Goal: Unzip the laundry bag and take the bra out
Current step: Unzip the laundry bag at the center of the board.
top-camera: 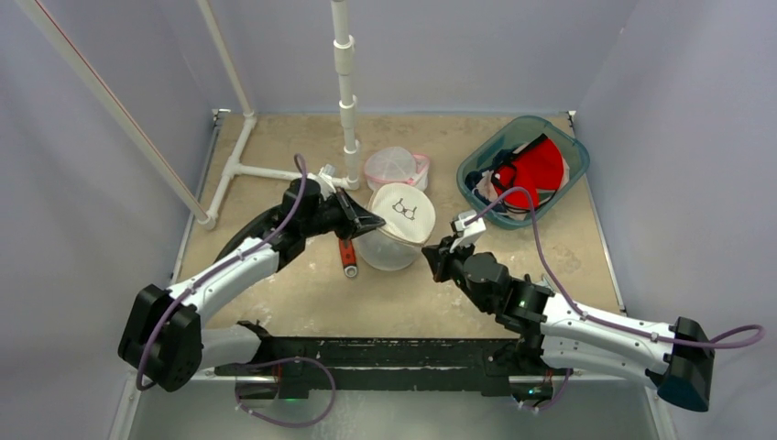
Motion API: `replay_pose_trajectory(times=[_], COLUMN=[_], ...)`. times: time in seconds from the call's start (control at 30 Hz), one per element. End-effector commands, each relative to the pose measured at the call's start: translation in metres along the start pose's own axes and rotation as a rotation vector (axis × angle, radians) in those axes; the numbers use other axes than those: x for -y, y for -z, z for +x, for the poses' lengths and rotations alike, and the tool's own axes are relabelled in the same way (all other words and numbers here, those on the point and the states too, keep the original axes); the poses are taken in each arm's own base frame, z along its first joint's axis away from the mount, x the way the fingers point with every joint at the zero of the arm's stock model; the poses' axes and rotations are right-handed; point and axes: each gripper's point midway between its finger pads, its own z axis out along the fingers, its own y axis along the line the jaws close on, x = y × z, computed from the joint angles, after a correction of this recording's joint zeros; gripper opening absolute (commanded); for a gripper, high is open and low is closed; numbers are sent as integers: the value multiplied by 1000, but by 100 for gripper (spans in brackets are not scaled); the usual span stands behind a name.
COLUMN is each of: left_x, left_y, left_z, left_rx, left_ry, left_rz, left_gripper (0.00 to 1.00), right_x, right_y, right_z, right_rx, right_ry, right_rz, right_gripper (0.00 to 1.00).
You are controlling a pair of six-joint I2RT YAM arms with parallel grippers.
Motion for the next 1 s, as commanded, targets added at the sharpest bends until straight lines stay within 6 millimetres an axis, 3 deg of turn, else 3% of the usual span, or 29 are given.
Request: replay_pose_trajectory(times=[0.0, 0.27, 0.4, 0.43, 0.53, 0.6, 0.7, 0.83, 0.9, 0.97], left_x=[18, 43, 40, 37, 26, 21, 30, 47, 47, 48], left_y=[9, 16, 12, 11, 11, 17, 34, 55, 59, 57], left_z=[-2, -14, -17, -17, -19, -20, -27, -30, -25, -6], left_rx=[-99, -165, -174, -173, -145, -112, -31, 86, 145, 151], left_ry=[-142, -280, -309, -310, -305, -297, -275, -158, -71, 24], left_rz=[115, 217, 197, 189, 138, 101, 70, 69, 57, 69], left_gripper=[0, 0, 0, 6, 49, 61, 70, 71, 71, 70], right_x=[9, 15, 15, 14, 11, 11, 9, 6, 6, 6], right_y=[3, 15, 16, 15, 13, 12, 11, 8, 7, 6], right_z=[-9, -22, -23, -22, -18, -18, -19, -20, -20, -20], right_rx=[20, 52, 51, 48, 38, 38, 35, 34, 34, 35], right_ry=[-17, -28, -24, -24, -21, -19, -12, -7, -6, -5], right_rz=[57, 74, 69, 66, 54, 52, 48, 43, 45, 46], right_gripper=[0, 0, 0, 0, 0, 0, 0, 0, 0, 0])
